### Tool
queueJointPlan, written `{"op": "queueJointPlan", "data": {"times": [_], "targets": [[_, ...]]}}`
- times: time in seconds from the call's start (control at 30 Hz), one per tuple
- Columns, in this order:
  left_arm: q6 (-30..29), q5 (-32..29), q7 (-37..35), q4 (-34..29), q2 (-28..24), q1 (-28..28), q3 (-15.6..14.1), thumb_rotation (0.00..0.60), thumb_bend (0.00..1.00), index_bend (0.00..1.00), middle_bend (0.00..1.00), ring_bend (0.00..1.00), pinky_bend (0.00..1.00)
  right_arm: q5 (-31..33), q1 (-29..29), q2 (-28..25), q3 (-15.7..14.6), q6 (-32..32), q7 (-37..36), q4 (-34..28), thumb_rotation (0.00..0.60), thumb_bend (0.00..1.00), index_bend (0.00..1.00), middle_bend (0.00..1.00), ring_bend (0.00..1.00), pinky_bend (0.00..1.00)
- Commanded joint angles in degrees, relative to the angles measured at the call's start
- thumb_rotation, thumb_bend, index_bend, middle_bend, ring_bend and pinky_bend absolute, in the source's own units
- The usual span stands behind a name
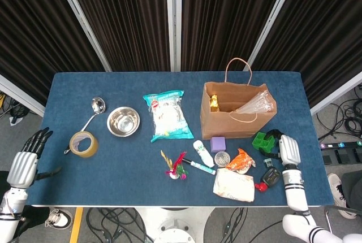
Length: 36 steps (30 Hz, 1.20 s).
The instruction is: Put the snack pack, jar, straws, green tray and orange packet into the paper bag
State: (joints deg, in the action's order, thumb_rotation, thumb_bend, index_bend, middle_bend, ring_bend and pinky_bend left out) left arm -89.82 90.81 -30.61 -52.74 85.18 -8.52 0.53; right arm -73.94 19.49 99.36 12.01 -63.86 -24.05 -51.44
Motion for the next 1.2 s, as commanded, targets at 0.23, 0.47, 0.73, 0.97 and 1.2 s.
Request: {"op": "queueJointPlan", "data": {"times": [0.23, 0.47, 0.73, 0.97, 1.2], "targets": [[0.1, 0.1, 0.1, -0.7, -0.1, -0.2, 0.0, 0.600, 0.06, 0.11, 0.14, 0.01, 0.16, -2.5, -2.5, -3.7, -0.7, -5.5, -2.3, -4.2, 0.600, 0.16, 0.53, 0.43, 0.39, 0.55], [-0.5, 0.5, 0.3, -1.2, -0.4, -0.1, -0.1, 0.600, 0.06, 0.11, 0.14, 0.01, 0.16, -6.4, -7.1, -12.1, 0.1, -17.8, -2.3, -15.5, 0.600, 0.16, 0.53, 0.43, 0.39, 0.55], [-1.2, 1.0, 0.6, -2.0, -0.6, -0.2, -0.2, 0.600, 0.06, 0.11, 0.14, 0.01, 0.16, -11.9, -12.3, -24.5, 2.0, -31.5, 1.5, -33.2, 0.600, 0.16, 0.53, 0.43, 0.39, 0.55], [-1.4, 1.1, 1.1, -2.6, -0.9, -0.2, -0.1, 0.600, 0.06, 0.11, 0.14, 0.01, 0.16, -14.6, -12.1, -32.5, 6.1, -35.5, 9.2, -47.9, 0.600, 0.16, 0.53, 0.43, 0.39, 0.55], [-1.7, 0.8, 1.4, -2.9, -1.4, -0.1, 0.2, 0.600, 0.06, 0.11, 0.14, 0.01, 0.16, -9.6, -2.4, -30.8, 13.5, -28.3, 22.2, -52.9, 0.600, 0.16, 0.53, 0.43, 0.39, 0.55]]}}
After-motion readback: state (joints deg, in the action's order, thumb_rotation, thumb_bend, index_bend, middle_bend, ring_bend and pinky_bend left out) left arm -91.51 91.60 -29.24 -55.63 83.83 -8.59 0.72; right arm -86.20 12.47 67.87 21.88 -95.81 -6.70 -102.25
